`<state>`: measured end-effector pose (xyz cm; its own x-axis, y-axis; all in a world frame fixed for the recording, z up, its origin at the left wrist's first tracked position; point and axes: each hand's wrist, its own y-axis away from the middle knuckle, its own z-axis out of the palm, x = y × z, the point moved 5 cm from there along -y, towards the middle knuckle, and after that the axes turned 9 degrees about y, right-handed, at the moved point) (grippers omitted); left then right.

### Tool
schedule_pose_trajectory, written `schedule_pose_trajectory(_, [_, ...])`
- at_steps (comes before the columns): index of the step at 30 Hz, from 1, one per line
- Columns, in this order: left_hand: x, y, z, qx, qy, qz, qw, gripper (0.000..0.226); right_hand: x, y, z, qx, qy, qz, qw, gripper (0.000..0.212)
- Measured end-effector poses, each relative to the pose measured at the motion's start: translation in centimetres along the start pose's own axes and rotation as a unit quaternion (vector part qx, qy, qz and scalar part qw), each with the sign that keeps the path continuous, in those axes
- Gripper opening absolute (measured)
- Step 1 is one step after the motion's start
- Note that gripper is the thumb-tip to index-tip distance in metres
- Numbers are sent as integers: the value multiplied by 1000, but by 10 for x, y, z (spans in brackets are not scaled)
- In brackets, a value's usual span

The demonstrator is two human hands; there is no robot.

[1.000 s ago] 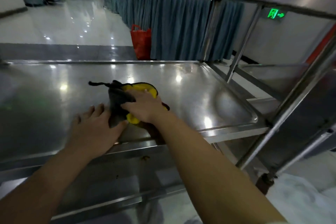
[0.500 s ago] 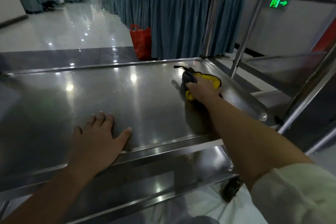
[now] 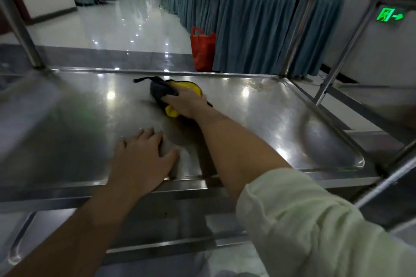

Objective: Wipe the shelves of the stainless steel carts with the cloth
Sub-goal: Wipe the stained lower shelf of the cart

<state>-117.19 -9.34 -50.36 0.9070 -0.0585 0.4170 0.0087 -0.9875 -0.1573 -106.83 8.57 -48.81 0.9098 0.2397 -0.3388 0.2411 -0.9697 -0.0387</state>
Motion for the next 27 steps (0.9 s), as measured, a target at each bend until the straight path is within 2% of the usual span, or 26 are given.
schedule_pose_trajectory(4, [1,0,1,13,19,5,1000,62,101,6,-36,43,-28,108,993,61])
schedule_pose_trajectory(8, [-1,-2,5,12,6,0,1000,66,205,48,-80,79,-25,209,974,51])
schedule_pose_trajectory(11, [0,-2,6,3,-3,-3,1000,70,244,81,-99,102,-14,284,953,49])
schedule_pose_trajectory(13, [0,-1,8,-1,-12,-5,1000,72,244,91,-103,112,-17,295,949,45])
schedule_pose_trajectory(15, [-2,-2,7,-2,-19,-9,1000,72,232,92,-102,114,-42,281,952,23])
schedule_pose_trajectory(19, [-3,-4,7,-7,-26,-9,1000,72,188,90,-86,88,-53,200,974,17])
schedule_pose_trajectory(24, [1,2,5,-22,-19,-14,999,85,101,101,-37,24,-38,0,999,58])
schedule_pose_trajectory(27, [5,4,5,-67,-58,-13,996,98,82,112,-26,-2,-12,-20,1000,65])
